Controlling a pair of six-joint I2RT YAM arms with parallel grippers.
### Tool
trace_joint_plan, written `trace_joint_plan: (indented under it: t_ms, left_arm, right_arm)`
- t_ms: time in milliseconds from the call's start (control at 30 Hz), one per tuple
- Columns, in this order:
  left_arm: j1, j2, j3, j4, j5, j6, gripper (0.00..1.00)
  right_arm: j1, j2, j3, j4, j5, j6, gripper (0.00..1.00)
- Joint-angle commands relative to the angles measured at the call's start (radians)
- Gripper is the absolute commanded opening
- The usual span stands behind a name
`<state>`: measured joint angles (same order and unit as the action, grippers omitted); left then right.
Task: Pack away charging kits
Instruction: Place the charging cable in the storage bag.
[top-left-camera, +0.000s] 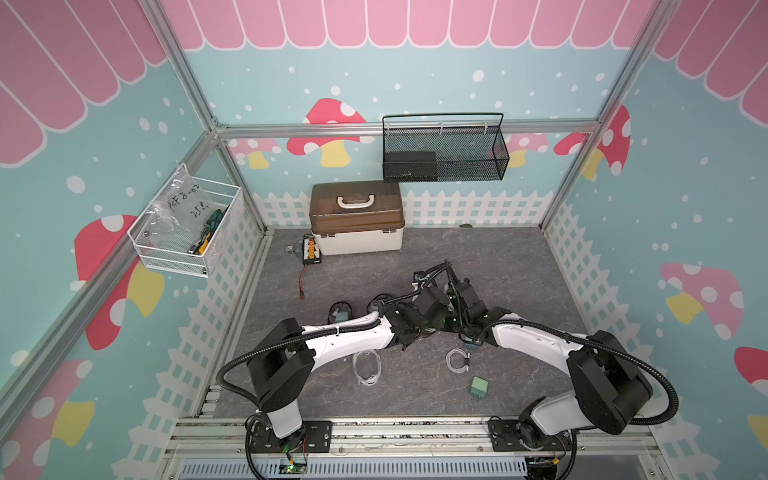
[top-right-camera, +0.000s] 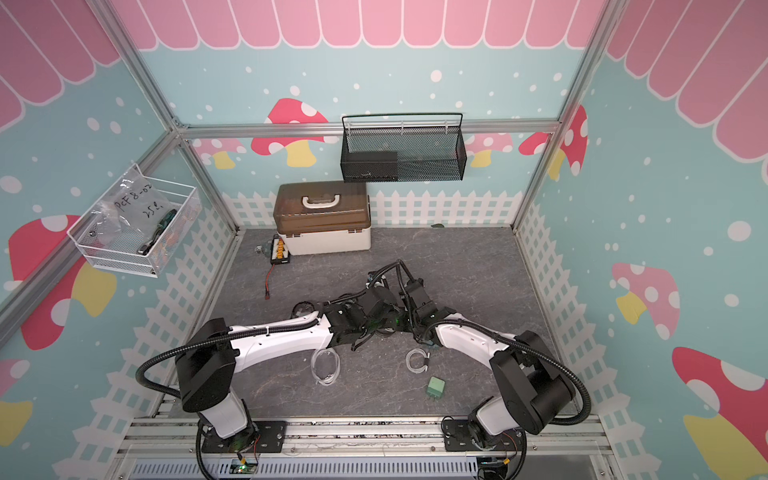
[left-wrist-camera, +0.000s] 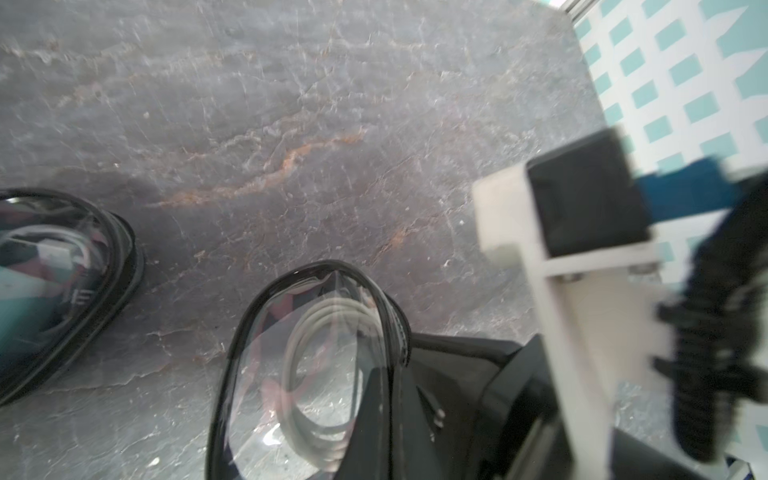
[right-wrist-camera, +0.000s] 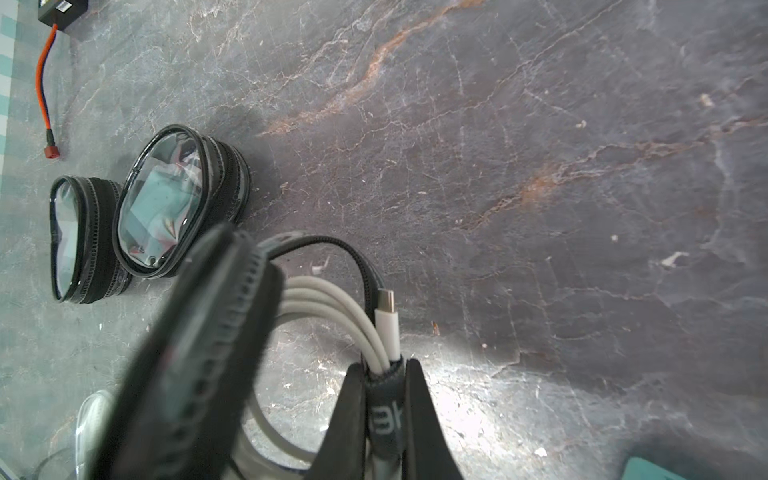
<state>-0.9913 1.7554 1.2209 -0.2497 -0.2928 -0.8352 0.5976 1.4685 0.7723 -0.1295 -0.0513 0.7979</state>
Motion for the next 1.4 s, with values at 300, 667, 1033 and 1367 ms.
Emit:
trace_joint_plan:
  t_ms: [300, 667, 1033, 1367]
  left_arm:
    - [0.009, -0.045, -0.120, 0.180, 0.058, -0.064, 0.00]
    - [0.027, -0.033, -0.136, 0.192, 0.036, -0.097, 0.00]
    - [0.032, -0.052, -0.150, 0.186, -0.020, -0.062, 0.00]
    - [0.029, -0.142, -0.296, 0.430, -0.037, 0.100, 0.00]
  right_arm:
    - [0.011, 0.006, -0.014, 0.095, -0.007, 0.007, 0.23]
    - [0.010, -0.029, -0.014, 0.047, 0.024, -0.014, 0.42]
    - [-0.015, -0.095, -0.010, -0.049, 0.117, -0.042, 0.46]
    - [-0.118, -0.191, -0.073, -0.117, 0.167, -0.021, 0.54]
